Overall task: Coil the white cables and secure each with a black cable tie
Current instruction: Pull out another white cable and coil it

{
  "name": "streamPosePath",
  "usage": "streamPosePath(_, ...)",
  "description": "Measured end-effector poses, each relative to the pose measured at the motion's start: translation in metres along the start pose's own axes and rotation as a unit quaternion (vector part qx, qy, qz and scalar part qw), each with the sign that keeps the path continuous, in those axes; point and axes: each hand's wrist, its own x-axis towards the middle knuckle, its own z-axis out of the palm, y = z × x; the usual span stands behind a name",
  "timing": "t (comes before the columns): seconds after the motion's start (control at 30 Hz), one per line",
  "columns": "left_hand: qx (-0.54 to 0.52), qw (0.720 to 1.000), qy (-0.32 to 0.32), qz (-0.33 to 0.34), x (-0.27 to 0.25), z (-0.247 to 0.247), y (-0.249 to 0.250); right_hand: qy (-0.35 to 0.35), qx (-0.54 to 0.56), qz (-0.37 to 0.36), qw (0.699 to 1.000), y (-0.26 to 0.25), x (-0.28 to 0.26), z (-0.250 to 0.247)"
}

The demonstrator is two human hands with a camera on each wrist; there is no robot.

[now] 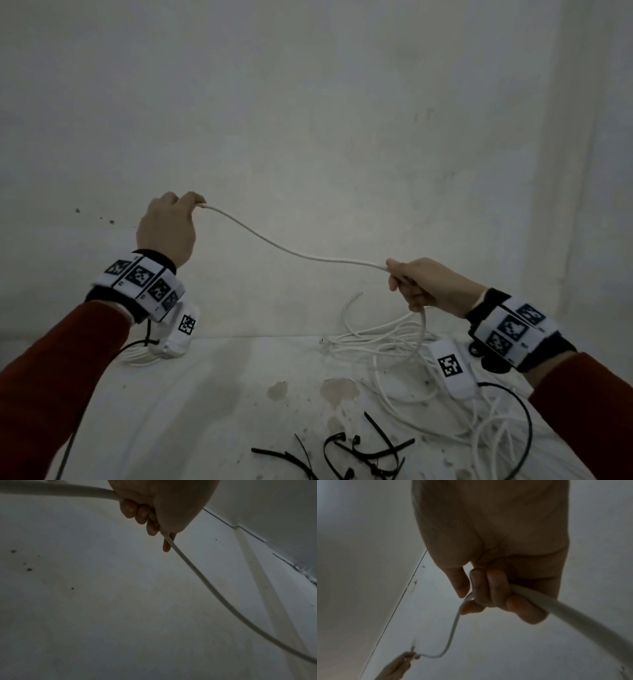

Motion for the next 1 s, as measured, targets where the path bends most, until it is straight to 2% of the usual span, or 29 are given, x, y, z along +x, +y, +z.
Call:
streamPosePath(0.23,-0.018,0.990,-0.069,-0.119,-0.001,0.011,-0.021,-0.003,0.053,0.018,0.998,0.006,-0.015,-0.018)
streamPosePath(0.33,-0.068,0.983,-0.106,-0.136,-0.003,0.012,-0.022,-0.023,0.154,0.015,0.988,0.009,-0.019,-0.031)
streamPosePath(0.4,-0.098,0.982,-0.129,-0.099,-0.009,0.014,-0.019,-0.079,0.282,-0.013,0.956,0.007,-0.023,-0.038)
streamPosePath(0.47,-0.096,0.987,-0.125,-0.036,-0.019,0.017,-0.015,-0.116,0.388,-0.064,0.912,0.007,-0.023,-0.047)
streamPosePath(0.57,-0.046,0.992,-0.096,0.067,-0.033,0.019,-0.008,-0.211,0.486,-0.117,0.840,0.008,-0.019,-0.055)
streamPosePath(0.6,-0.034,0.990,-0.098,0.099,-0.037,0.019,-0.005,-0.224,0.505,-0.132,0.823,0.007,-0.017,-0.055)
streamPosePath(0.67,-0.007,0.983,-0.121,0.140,-0.042,0.018,0.002,-0.182,0.533,-0.153,0.812,0.002,-0.017,-0.052)
streamPosePath(0.77,0.020,0.971,-0.158,0.179,-0.054,0.024,0.009,-0.104,0.602,-0.178,0.771,-0.011,-0.023,-0.038)
streamPosePath(0.83,-0.043,0.964,-0.203,0.164,-0.061,0.027,0.013,-0.045,0.615,-0.206,0.759,-0.017,-0.024,-0.031)
streamPosePath(0.9,-0.150,0.948,-0.255,0.117,-0.066,0.025,0.023,-0.011,0.615,-0.234,0.753,-0.022,-0.023,-0.026)
streamPosePath(0.97,-0.202,0.938,-0.262,0.102,-0.071,0.022,0.031,0.017,0.613,-0.243,0.752,-0.024,-0.021,-0.019)
streamPosePath(1.0,-0.217,0.936,-0.249,0.120,-0.074,0.021,0.036,0.035,0.610,-0.244,0.753,-0.025,-0.020,-0.017)
